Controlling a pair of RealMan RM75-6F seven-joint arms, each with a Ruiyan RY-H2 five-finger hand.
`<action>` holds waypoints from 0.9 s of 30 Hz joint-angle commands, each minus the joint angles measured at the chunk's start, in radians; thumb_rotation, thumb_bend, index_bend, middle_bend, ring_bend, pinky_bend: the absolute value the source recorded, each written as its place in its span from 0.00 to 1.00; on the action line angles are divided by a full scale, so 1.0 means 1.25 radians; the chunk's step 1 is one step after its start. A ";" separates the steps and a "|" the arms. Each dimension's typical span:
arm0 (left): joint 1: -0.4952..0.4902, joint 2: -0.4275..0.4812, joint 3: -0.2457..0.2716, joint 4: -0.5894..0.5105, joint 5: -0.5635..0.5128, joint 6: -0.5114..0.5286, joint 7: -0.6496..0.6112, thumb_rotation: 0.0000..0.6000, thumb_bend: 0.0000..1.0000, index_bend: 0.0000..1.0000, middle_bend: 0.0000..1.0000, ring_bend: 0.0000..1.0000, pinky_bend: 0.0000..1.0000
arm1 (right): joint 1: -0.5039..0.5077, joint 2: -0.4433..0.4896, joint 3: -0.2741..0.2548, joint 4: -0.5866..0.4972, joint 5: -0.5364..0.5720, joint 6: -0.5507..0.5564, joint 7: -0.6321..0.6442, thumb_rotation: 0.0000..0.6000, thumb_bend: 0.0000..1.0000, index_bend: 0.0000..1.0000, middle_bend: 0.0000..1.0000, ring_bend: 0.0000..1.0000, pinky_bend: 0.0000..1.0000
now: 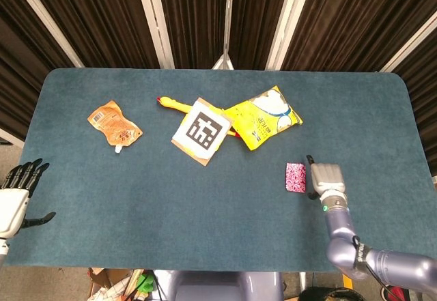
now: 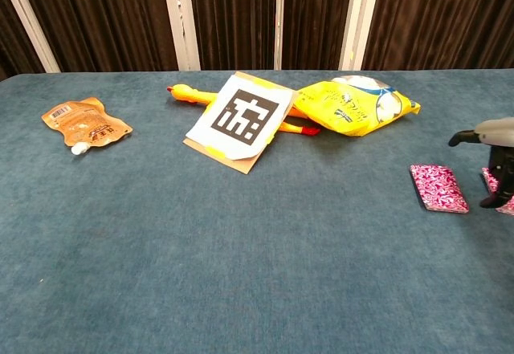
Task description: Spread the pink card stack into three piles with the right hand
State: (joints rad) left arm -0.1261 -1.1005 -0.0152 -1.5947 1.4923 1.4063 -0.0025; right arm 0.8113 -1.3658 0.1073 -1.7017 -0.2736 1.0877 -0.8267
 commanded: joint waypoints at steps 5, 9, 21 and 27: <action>-0.002 0.001 0.000 0.000 -0.003 -0.004 -0.003 1.00 0.00 0.00 0.00 0.00 0.00 | 0.019 -0.023 0.008 0.006 0.018 0.007 -0.014 1.00 0.26 0.00 0.83 0.86 0.80; -0.002 0.002 -0.001 0.001 -0.003 -0.005 -0.005 1.00 0.00 0.00 0.00 0.00 0.00 | 0.027 -0.037 0.007 0.012 0.032 0.009 -0.021 1.00 0.26 0.00 0.83 0.86 0.80; -0.003 0.003 0.001 0.000 -0.003 -0.007 -0.005 1.00 0.00 0.00 0.00 0.00 0.00 | 0.033 -0.064 0.005 0.037 0.046 0.010 -0.016 1.00 0.25 0.00 0.83 0.86 0.80; -0.003 0.003 0.001 0.000 -0.003 -0.008 -0.004 1.00 0.00 0.00 0.00 0.00 0.00 | 0.026 -0.078 0.000 0.061 0.040 0.005 -0.005 1.00 0.26 0.01 0.83 0.86 0.80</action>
State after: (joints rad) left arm -0.1298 -1.0972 -0.0138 -1.5947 1.4880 1.3968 -0.0081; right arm 0.8458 -1.4603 0.1091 -1.6293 -0.2212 1.0954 -0.8355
